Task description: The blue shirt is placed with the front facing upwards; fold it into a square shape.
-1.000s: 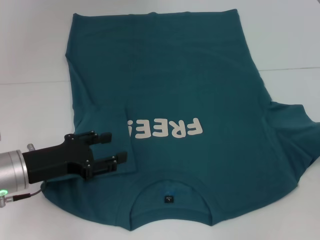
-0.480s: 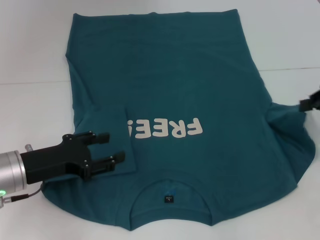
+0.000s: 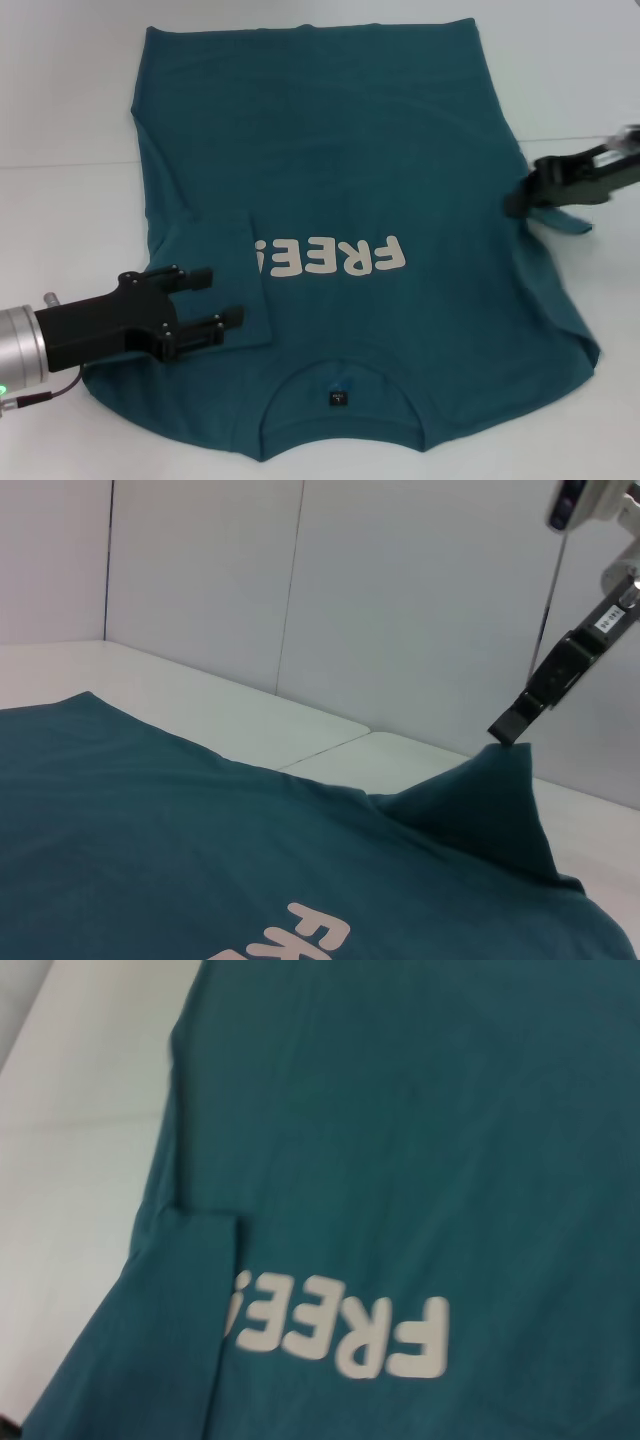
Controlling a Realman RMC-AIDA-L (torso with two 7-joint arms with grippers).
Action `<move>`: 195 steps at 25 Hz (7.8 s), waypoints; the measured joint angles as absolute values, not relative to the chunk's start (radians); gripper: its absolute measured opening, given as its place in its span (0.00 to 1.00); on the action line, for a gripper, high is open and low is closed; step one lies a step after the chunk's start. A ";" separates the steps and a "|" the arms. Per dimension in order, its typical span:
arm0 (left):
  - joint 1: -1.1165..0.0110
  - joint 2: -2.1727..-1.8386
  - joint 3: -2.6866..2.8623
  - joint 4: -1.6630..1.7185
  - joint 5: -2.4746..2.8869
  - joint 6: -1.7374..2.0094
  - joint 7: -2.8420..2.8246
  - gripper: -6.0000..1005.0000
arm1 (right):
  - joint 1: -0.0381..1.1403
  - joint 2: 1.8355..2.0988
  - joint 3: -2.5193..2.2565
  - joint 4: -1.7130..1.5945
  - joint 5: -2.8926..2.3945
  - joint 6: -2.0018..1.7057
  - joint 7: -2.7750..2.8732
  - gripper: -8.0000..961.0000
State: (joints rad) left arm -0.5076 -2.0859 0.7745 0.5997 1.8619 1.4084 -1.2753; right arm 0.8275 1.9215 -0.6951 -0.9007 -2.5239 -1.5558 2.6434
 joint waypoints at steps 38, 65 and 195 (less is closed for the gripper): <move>-0.504 -2.088 0.775 0.601 1.860 1.406 -1.269 0.71 | 0.766 1.882 -0.647 -0.673 -2.604 -1.167 2.722 0.70; -0.502 -2.089 0.775 0.601 1.861 1.409 -1.267 0.71 | 0.790 1.908 -0.657 -0.516 -2.565 -0.946 2.686 0.60; -0.502 -2.089 0.776 0.603 1.862 1.416 -1.256 0.71 | 0.760 1.916 -0.689 -0.514 -2.509 -0.926 2.610 0.36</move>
